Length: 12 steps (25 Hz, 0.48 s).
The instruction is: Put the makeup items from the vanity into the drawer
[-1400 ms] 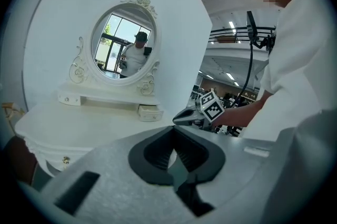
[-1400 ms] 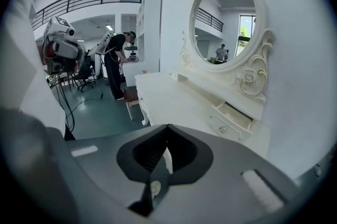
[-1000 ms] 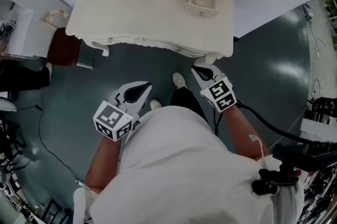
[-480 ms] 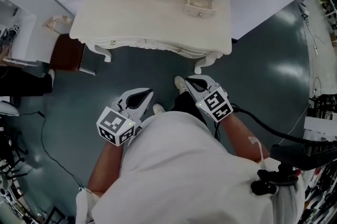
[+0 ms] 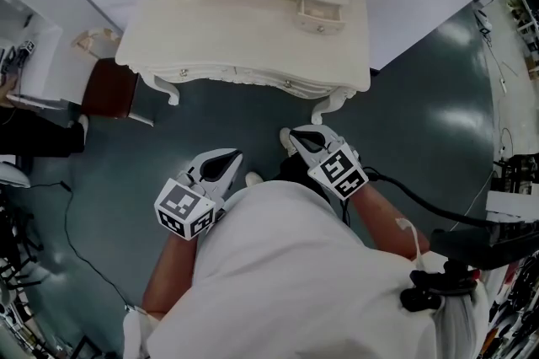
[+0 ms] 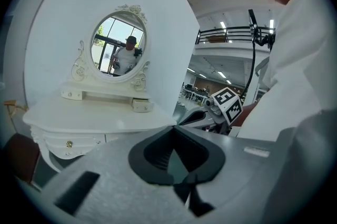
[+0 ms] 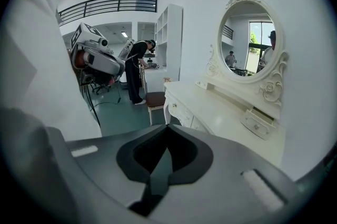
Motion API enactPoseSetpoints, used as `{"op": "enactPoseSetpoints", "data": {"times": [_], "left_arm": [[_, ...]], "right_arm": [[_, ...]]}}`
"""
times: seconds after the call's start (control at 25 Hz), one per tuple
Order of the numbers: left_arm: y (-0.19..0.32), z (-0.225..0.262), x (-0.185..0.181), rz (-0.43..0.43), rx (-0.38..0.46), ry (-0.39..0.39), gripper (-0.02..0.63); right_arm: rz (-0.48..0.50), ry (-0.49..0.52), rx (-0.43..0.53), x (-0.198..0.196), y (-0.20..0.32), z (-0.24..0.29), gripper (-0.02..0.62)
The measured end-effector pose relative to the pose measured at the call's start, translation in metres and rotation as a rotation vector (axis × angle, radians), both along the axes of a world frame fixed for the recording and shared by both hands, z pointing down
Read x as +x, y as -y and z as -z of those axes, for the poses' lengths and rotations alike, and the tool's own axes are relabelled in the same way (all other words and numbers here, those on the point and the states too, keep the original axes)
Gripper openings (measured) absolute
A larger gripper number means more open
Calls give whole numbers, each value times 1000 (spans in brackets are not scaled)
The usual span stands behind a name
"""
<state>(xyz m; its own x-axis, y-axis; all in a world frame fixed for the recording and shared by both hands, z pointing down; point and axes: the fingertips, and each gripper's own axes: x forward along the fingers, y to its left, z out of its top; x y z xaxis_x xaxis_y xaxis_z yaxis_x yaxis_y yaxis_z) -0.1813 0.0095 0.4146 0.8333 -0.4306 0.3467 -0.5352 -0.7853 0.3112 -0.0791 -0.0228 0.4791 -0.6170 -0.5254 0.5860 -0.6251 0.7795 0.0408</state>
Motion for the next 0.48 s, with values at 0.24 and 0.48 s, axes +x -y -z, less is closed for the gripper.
{"op": "enactPoseSetpoints", "data": {"times": [0.24,0.48], "left_arm": [[1,0,-7,9,-4,-3,2],[3,0,-10,14,-6,-5,2]], "right_arm": [[23,-5,4,-11,2,3,0],[26,-6,4,-14,3,4,0]]}}
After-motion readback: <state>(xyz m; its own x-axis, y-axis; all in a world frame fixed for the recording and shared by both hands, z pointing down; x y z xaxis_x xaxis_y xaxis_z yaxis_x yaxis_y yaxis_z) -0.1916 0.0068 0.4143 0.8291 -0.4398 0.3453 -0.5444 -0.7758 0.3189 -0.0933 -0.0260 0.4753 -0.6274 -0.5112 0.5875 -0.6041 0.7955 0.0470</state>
